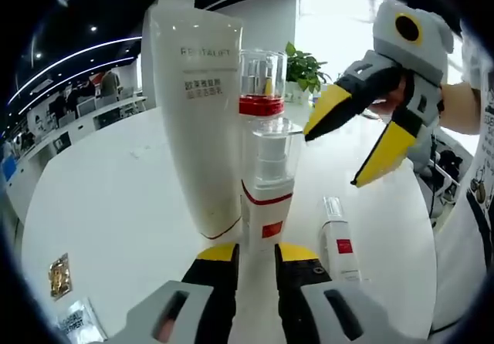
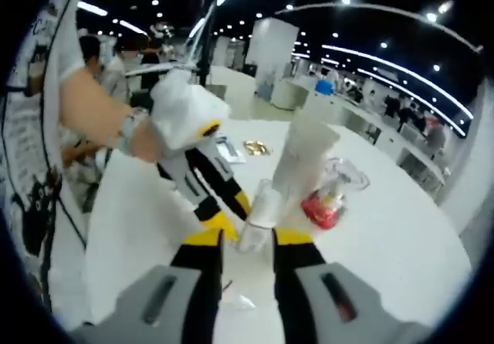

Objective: Arrange the skincare products in the storage area until every visible bottle or jar stands upright without overlapping.

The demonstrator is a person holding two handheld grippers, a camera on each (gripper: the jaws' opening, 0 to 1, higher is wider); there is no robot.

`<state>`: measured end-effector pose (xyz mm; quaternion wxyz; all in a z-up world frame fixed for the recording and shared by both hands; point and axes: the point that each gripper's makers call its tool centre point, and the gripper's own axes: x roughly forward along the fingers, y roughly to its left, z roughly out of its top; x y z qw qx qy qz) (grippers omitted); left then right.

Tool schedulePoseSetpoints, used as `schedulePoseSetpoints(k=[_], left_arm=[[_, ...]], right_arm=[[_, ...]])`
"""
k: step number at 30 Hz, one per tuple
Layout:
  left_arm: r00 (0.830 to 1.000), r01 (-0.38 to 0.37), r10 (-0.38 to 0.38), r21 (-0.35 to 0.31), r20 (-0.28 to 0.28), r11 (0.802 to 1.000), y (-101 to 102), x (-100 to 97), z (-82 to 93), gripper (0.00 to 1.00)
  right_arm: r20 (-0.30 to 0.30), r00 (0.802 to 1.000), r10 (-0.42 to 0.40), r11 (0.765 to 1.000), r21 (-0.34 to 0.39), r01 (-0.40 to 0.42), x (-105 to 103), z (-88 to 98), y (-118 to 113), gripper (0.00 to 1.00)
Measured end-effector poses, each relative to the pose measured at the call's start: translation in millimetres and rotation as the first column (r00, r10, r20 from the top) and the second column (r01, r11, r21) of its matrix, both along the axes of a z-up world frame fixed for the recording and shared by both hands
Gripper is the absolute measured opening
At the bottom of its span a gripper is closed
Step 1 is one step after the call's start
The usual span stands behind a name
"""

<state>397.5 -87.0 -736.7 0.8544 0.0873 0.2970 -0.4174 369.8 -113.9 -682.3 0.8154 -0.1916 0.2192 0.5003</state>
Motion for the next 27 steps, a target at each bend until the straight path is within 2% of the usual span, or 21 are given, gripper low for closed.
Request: schedulePoseSetpoints(k=[2,3,7,11,16,22,23,27], left_arm=[[1.0,0.004,-0.004,-0.004,-0.015,1.0,-1.5,-2.2,-1.6,0.19],[1.0,0.011,-0.011,-0.004,-0.023,1.0,-2.5,-4.0,-2.6,0.19],[0.999,0.034,-0.034,0.003,-0.029,0.999,-5.2,-9.8,-3.8,0.19],[0.998,0.045,-0.045,0.001,-0.036,0.999,-7.2,-12.4,-5.0,0.19],[0.997,0.062,-0.062,0.009,-0.037,0.998,-8.4,-17.1,-4.1,0.19],[0.999,0.034,-0.034,0.017,-0.015,0.999,-6.2,-5.7,-4.2,0.19],[0.999,0.034,-0.034,0.014,-0.015,0.999,-7.3,-5.2,-3.1,0.19],[0.999,0.043,-0.042,0.036,-0.009,0.998,-6.8,-8.5,-2.4,0.18]], right_arm=[[-0.053,0.996,-0.074,0.997,0.007,0.075,3.4,-17.2,1.2,0.22],[-0.066,0.992,-0.112,0.993,0.026,0.114,6.3,-19.2,1.7,0.21],[-0.117,0.983,-0.139,0.985,0.084,0.15,7.2,-20.6,5.7,0.22],[-0.146,0.975,-0.168,0.976,0.111,0.185,15.6,-19.7,3.9,0.22],[-0.163,0.971,-0.172,0.974,0.119,0.193,19.0,-22.7,2.6,0.22],[-0.182,0.973,-0.145,0.975,0.141,0.172,22.2,-24.4,8.6,0.22],[-0.197,0.97,-0.14,0.974,0.148,0.17,22.9,-25.6,10.4,0.22],[-0.195,0.971,-0.138,0.975,0.147,0.169,24.5,-26.7,10.5,0.23]])
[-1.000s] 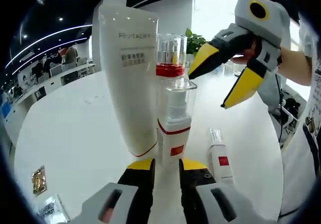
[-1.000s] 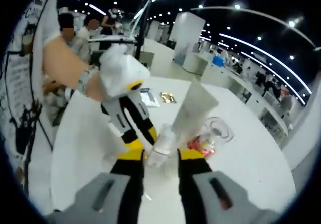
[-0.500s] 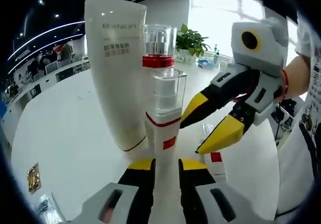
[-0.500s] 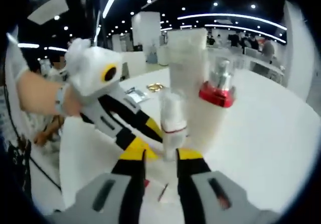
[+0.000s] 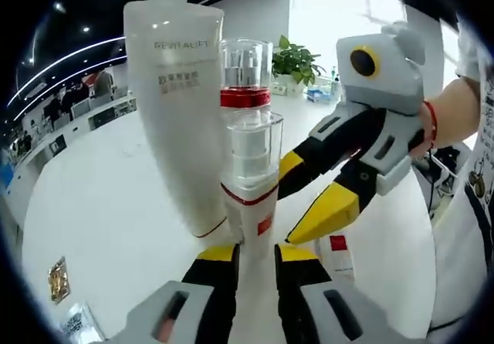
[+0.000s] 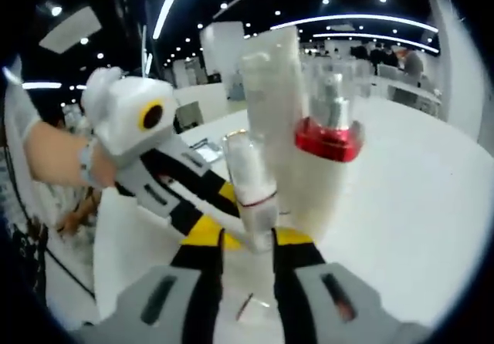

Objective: Arrange the skincare products in the storage area until every visible bottle or jar stands upright without overlapping.

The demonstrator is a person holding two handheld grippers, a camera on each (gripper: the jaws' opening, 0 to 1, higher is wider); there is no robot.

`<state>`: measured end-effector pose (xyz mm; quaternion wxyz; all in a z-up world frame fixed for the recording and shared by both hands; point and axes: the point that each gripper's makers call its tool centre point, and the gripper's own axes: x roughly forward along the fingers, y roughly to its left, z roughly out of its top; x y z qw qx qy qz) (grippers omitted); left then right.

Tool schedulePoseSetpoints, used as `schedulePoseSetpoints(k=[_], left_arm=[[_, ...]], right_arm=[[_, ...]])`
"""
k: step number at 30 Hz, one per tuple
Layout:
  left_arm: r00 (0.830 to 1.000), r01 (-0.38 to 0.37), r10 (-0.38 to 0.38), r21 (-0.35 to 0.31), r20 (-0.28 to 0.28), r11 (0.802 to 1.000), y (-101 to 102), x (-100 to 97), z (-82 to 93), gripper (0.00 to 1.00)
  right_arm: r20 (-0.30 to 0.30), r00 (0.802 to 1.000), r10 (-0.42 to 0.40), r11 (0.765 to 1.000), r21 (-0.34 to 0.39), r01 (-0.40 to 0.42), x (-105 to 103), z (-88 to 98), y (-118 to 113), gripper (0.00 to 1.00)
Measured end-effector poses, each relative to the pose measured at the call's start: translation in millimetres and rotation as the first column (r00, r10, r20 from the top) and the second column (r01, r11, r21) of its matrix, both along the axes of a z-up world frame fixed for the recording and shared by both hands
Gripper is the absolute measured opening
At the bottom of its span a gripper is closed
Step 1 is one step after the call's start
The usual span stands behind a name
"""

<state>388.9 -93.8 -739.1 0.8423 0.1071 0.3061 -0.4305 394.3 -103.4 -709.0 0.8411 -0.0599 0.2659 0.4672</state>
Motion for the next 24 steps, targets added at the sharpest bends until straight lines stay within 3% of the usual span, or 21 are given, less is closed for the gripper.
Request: schedulePoseSetpoints(k=[24], left_arm=[[1.0,0.026,-0.026,0.028,0.004,0.999,1.5,-6.6,0.8,0.18]], right_arm=[[-0.023,0.999,0.039,0.999,-0.008,-0.039,-2.5,-7.9,0.4,0.23]])
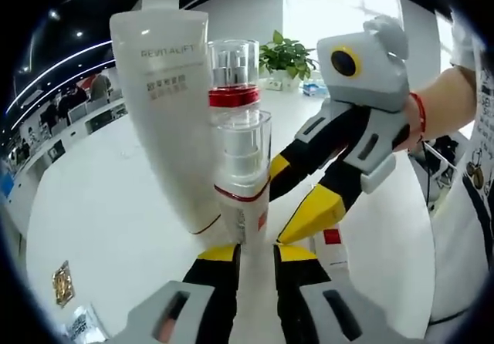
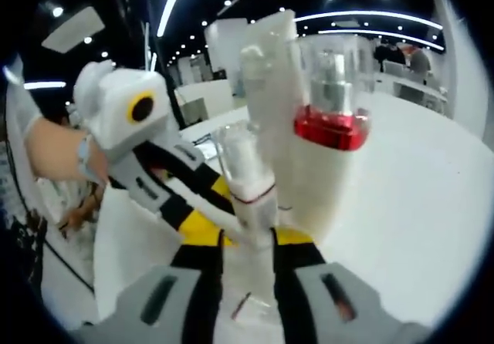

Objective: Arrange the skincare products in the storage area until every visible bottle or jar stands upright without overlapping.

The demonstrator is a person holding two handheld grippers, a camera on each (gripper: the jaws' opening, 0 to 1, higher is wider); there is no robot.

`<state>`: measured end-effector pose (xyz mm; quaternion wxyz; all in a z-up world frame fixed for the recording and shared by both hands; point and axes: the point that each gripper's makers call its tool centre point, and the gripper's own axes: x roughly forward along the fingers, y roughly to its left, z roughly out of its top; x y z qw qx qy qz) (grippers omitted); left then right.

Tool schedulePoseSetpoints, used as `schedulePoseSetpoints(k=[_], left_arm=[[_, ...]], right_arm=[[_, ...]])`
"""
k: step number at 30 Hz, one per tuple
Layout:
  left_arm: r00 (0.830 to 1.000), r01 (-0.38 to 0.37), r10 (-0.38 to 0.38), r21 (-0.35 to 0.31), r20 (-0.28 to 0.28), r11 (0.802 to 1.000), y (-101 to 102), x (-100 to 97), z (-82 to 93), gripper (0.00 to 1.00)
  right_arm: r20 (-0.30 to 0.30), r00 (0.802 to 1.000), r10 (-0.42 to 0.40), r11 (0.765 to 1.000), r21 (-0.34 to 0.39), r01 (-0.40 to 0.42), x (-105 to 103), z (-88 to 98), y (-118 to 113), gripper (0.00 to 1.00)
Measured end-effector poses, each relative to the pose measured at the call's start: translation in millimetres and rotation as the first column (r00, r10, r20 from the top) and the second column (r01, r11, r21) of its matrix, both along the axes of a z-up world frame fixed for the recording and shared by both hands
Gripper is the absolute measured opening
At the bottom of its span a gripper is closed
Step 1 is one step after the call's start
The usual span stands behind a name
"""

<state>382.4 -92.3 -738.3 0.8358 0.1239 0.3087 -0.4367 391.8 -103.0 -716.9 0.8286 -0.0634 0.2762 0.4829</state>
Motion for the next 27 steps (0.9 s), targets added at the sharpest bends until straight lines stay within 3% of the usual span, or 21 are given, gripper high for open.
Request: schedulePoseSetpoints(k=[5,9,14,18,27], left_arm=[[1.0,-0.03,0.03,0.024,0.011,0.999,12.0,3.9,1.2,0.18],[0.997,-0.077,0.077,-0.001,0.004,0.997,25.4,0.7,11.9,0.19],[0.995,-0.105,0.104,-0.051,-0.008,0.993,27.2,-11.2,23.9,0.2],[0.992,-0.097,0.09,-0.077,-0.084,0.992,17.6,-27.9,22.0,0.24],[0.996,0.017,-0.017,-0.005,-0.086,1.0,-5.3,-52.5,10.7,0.27]], right_arm=[[0.034,0.999,0.001,1.0,0.006,-0.001,0.8,10.8,-5.6,0.23],[0.055,0.998,-0.009,0.999,0.036,0.007,3.8,25.1,-28.4,0.25],[0.048,0.999,0.012,0.999,0.051,-0.015,1.6,27.3,-53.6,0.29],[0.011,0.996,0.088,0.996,0.027,-0.088,-11.7,13.6,-60.2,0.34],[-0.042,0.984,0.176,0.984,-0.026,-0.177,-23.8,-15.8,-62.6,0.36]])
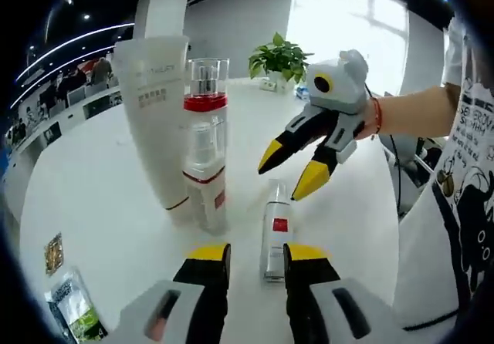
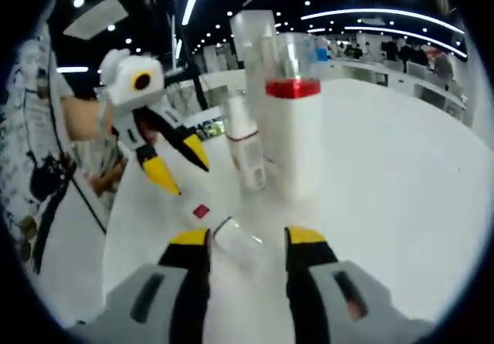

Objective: Arrange the skincare products in the storage area until every visible bottle or jar stands upright without overlapping.

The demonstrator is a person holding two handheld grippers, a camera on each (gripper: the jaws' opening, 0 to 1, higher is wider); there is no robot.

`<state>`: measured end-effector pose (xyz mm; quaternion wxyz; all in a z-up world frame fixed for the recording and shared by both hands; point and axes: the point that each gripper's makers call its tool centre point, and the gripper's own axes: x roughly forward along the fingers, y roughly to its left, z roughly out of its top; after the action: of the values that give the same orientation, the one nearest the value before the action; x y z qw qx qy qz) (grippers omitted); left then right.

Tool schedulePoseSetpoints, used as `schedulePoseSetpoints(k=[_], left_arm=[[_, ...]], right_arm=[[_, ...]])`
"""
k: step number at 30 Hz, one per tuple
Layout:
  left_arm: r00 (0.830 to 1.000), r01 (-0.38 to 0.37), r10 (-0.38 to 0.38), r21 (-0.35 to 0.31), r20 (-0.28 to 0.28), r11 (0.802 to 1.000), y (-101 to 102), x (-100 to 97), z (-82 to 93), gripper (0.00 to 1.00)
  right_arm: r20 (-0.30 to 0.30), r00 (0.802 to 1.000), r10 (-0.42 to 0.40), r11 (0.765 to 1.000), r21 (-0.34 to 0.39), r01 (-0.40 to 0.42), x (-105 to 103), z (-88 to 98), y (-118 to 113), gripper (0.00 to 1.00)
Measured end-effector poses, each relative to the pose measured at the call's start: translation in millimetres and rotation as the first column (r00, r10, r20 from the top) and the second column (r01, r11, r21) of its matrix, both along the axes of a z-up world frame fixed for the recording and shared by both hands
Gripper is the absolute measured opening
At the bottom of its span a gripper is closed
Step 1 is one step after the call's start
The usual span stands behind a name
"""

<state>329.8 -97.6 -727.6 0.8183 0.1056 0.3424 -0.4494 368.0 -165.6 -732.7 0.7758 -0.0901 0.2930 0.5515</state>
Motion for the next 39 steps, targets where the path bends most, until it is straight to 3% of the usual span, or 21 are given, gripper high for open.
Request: schedulePoseSetpoints(k=[7,11,18,27,33,39], left_arm=[[0.999,0.043,-0.041,0.078,-0.028,0.996,-3.1,-5.7,-16.6,0.26],[0.998,0.067,-0.066,0.135,-0.009,0.989,1.7,-5.0,-23.9,0.22],[0.991,0.126,-0.131,0.135,0.029,0.983,3.3,-8.3,-23.0,0.21],[0.995,0.098,-0.101,0.108,0.025,0.989,11.5,-9.0,-25.2,0.21],[0.998,0.064,-0.066,0.092,0.019,0.994,17.4,-10.2,-28.1,0.2],[1.0,0.018,-0.018,0.042,0.011,0.999,20.9,-12.9,-29.0,0.2]], right_arm=[[-0.001,0.998,0.067,0.996,-0.058,-0.067,-9.0,-16.4,6.7,0.35],[0.012,0.996,0.091,0.993,-0.075,-0.09,-13.6,-18.2,6.7,0.3],[0.056,0.99,0.133,0.982,-0.142,-0.124,-21.8,-16.9,1.7,0.23],[0.139,0.976,0.168,0.983,-0.104,-0.154,-25.3,26.7,12.4,0.21],[0.217,0.95,0.223,0.974,-0.085,-0.209,-30.2,56.5,35.6,0.2],[0.256,0.928,0.272,0.962,-0.102,-0.254,-34.7,66.8,52.1,0.2]])
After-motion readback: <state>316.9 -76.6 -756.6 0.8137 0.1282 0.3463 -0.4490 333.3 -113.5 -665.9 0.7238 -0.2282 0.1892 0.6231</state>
